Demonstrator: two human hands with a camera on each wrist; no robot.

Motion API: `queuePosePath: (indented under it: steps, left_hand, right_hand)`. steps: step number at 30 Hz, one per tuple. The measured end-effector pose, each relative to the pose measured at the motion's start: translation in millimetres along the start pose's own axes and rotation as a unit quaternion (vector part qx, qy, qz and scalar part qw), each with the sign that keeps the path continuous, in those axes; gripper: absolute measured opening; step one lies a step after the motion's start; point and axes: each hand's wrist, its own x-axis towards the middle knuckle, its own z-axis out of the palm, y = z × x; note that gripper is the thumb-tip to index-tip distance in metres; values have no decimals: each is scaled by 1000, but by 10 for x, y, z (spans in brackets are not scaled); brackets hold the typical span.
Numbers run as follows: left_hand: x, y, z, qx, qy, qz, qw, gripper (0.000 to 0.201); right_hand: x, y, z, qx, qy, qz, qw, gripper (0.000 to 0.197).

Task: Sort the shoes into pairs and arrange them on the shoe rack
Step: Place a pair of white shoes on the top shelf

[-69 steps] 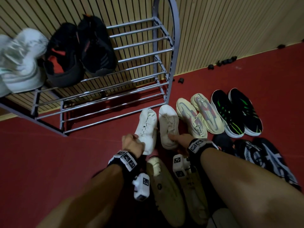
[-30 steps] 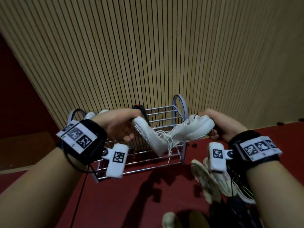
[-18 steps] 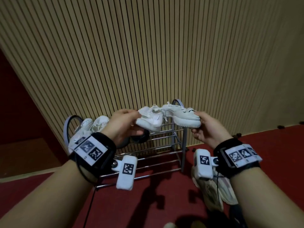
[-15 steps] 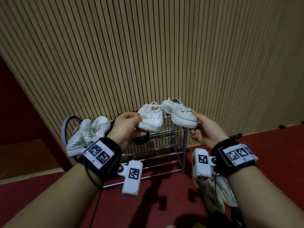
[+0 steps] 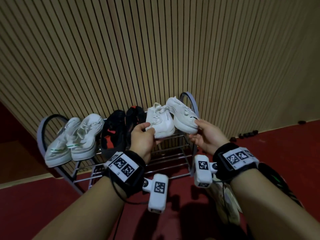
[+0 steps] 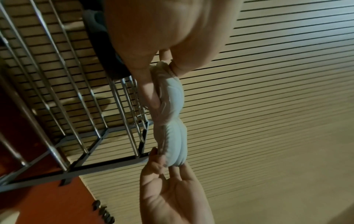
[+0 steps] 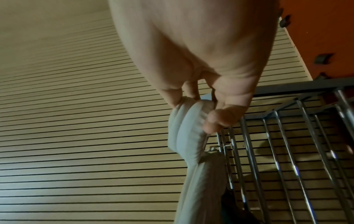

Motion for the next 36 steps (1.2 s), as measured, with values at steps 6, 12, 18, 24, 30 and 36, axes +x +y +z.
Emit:
queuePosePath:
  steps: [6,12,18,24,30,36]
  left_hand:
    - [222,-201,87,6,21,5,1000,30]
    - [351,-329,110,155,6,55,986,37]
    - [312,-369,114,374,-55,108,919,65]
    - [140,-397,43,591,-83,188,780,67]
    - [148,-475,37,682,-64,220,695,22]
    - [292,-526,18,679,-68,231,694,17]
  right_hand:
    - [319,93,-47,-73,61,-17,995,28]
    - [423,166,-74,-145,109,-60,981,27]
    - [365,241,-126,-214,133,-107,962,34]
    - [218,262,-127,-450,93,-213,862,55]
    - [136,355,-143,-546,68,-253,795,66]
    - [196,432,-188,-535,99,-295,786,53]
